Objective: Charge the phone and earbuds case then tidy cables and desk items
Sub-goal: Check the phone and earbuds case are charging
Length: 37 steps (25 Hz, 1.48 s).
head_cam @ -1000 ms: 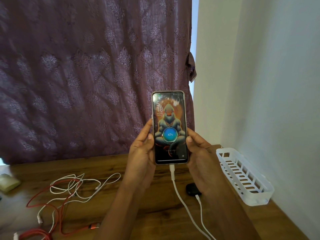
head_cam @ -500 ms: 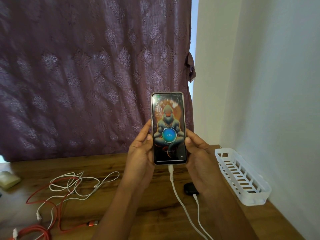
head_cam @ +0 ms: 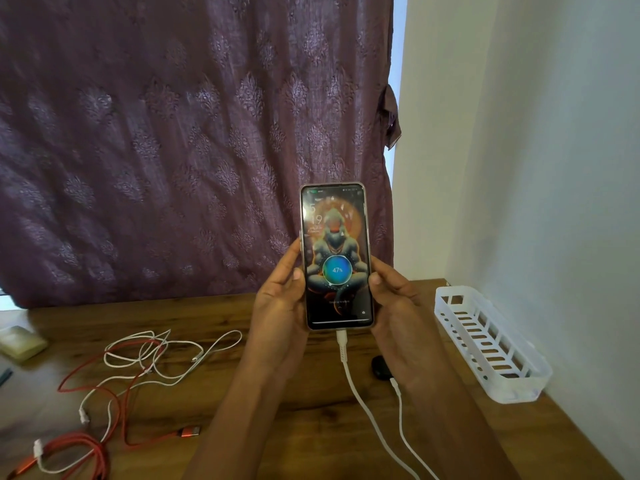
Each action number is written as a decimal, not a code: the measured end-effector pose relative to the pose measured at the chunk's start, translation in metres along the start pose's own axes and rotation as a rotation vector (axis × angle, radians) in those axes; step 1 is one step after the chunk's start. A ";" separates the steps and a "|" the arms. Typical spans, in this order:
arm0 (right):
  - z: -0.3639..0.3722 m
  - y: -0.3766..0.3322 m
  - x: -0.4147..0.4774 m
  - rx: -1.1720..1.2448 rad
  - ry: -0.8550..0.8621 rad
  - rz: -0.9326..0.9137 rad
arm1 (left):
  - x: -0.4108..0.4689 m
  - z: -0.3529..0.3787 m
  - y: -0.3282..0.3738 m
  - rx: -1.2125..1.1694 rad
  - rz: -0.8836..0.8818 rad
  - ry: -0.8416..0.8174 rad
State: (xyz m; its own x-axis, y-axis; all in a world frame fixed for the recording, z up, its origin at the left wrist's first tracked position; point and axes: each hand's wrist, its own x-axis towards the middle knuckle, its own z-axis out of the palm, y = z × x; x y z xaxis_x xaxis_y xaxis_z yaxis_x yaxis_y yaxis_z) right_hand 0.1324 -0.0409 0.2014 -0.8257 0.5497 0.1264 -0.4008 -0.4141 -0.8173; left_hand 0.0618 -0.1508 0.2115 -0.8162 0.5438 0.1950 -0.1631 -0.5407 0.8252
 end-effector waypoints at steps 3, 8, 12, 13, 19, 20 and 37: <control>0.000 0.011 0.006 -0.002 0.016 0.026 | 0.008 -0.015 -0.007 0.039 -0.017 0.015; -0.016 0.042 0.018 -0.019 0.116 0.152 | 0.018 -0.046 -0.030 0.209 -0.091 0.061; -0.038 0.083 0.028 -0.254 0.348 0.294 | 0.022 -0.080 -0.067 0.276 -0.228 0.173; -0.045 0.095 0.030 -0.310 0.380 0.324 | 0.022 -0.089 -0.079 0.277 -0.293 0.205; -0.076 0.150 0.029 -0.564 0.487 0.462 | 0.020 -0.128 -0.133 0.442 -0.485 0.302; -0.079 0.155 0.028 -0.608 0.490 0.469 | 0.020 -0.131 -0.138 0.481 -0.500 0.302; -0.109 0.183 0.028 -1.198 0.298 0.452 | 0.017 -0.140 -0.184 1.074 -0.463 0.250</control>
State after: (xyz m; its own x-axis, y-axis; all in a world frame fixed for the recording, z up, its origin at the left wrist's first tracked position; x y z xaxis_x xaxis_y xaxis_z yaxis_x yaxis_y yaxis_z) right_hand 0.0793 -0.0223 -0.0059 -0.6126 0.7351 -0.2903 0.6117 0.2085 -0.7631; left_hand 0.0003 -0.1319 -0.0111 -0.9066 0.3412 -0.2482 -0.0208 0.5513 0.8340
